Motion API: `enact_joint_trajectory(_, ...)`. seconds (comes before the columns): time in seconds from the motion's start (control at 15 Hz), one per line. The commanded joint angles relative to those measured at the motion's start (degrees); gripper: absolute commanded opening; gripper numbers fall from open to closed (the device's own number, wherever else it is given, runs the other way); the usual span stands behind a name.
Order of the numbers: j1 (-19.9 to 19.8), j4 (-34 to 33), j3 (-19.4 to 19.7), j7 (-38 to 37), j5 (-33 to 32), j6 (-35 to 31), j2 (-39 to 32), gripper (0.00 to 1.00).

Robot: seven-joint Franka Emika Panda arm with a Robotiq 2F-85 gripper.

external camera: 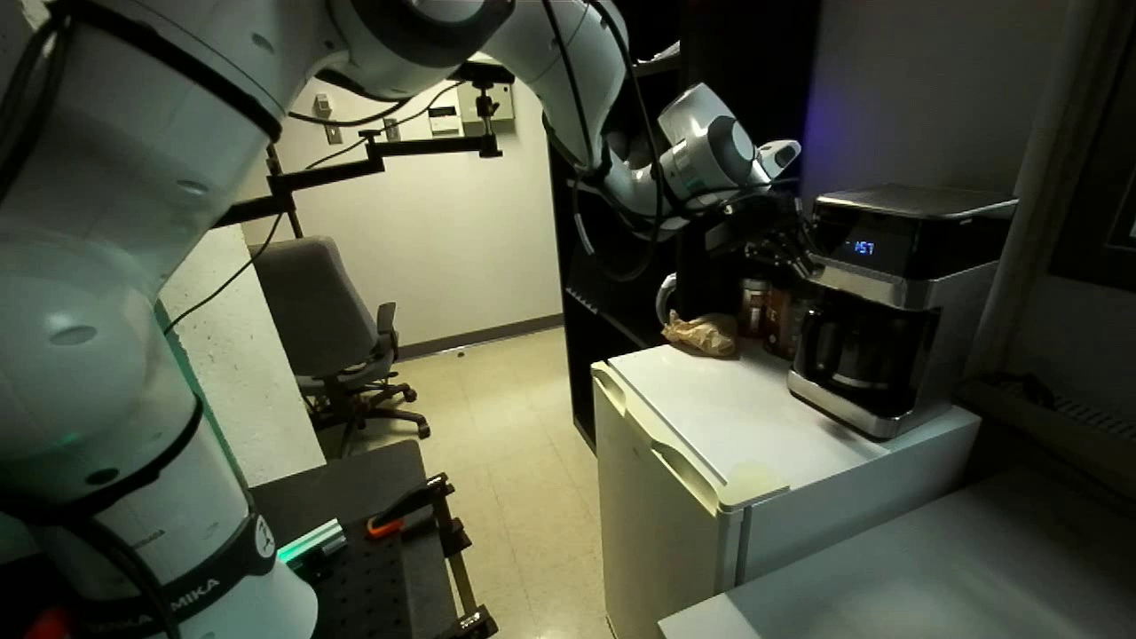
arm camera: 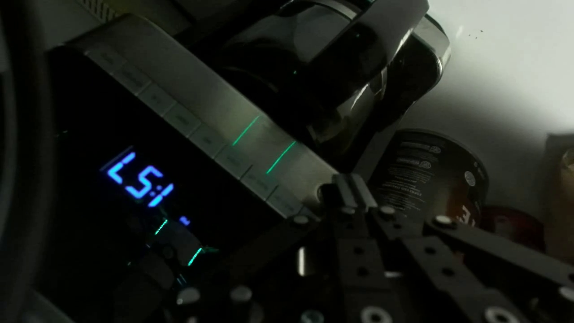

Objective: Turn off the coffeemaker.

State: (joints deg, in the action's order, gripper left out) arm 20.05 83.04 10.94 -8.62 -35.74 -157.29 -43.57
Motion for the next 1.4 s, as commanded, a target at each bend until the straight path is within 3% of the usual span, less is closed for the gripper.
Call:
enact_joint_trajectory(0.0,0.29,-1.68,1.31,-0.74,-1.06,-1.18,-0.27,0.0)
enact_joint_trajectory(0.53,-0.73,4.17,-2.76,3.04,0.39,-1.28,2.36,0.0)
enact_joint_trajectory(1.33,-0.19,17.7,-2.5,1.48,-1.46,-4.56,10.67,0.0)
